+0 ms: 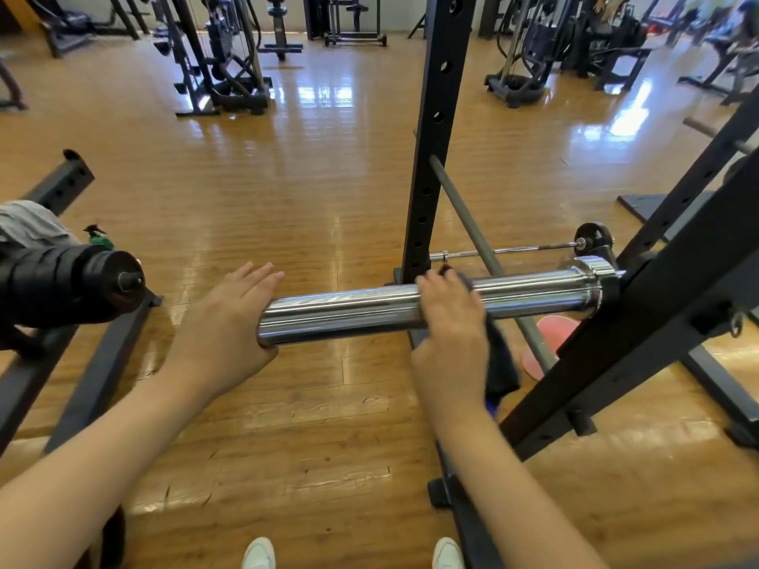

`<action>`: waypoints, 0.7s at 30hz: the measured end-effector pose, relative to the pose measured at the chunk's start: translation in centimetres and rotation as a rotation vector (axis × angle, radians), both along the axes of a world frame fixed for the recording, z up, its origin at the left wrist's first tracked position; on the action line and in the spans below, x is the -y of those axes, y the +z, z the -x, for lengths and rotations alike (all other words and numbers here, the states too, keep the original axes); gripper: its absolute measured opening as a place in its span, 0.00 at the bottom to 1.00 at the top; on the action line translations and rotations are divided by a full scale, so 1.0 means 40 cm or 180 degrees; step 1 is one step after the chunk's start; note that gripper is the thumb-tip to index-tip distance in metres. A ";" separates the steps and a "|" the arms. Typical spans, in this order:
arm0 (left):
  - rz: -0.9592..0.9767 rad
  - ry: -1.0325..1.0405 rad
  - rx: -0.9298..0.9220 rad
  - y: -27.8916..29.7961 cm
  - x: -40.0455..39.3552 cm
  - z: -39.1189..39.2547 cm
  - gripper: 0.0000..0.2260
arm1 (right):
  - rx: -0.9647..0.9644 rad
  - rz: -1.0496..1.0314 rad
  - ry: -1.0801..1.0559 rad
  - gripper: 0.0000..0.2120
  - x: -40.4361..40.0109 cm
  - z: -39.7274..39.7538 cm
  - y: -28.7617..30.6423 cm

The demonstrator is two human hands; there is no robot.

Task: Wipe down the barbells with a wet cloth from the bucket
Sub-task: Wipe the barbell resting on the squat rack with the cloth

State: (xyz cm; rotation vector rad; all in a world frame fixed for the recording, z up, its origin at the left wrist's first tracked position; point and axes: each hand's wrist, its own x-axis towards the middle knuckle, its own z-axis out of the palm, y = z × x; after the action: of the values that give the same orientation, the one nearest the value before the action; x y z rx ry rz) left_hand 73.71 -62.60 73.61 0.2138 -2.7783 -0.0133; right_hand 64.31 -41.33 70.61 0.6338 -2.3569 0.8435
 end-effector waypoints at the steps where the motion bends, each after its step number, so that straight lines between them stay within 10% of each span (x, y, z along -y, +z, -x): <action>1: -0.0020 0.0008 0.0049 0.000 0.000 -0.001 0.38 | -0.0069 -0.0034 0.0153 0.29 0.018 -0.025 -0.010; 10: 0.0619 0.0118 0.0224 -0.003 -0.009 -0.046 0.49 | -0.0126 0.0254 -0.0142 0.28 -0.124 0.073 -0.044; 21: -0.0630 0.0132 0.1068 0.061 0.011 0.009 0.42 | -0.0710 0.0035 0.0624 0.29 -0.009 -0.005 -0.097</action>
State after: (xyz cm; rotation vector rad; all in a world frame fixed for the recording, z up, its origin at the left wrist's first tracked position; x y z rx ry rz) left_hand 73.36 -63.03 76.06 0.3527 -3.1058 -0.2661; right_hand 64.52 -40.98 66.72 0.9167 -2.1129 0.8222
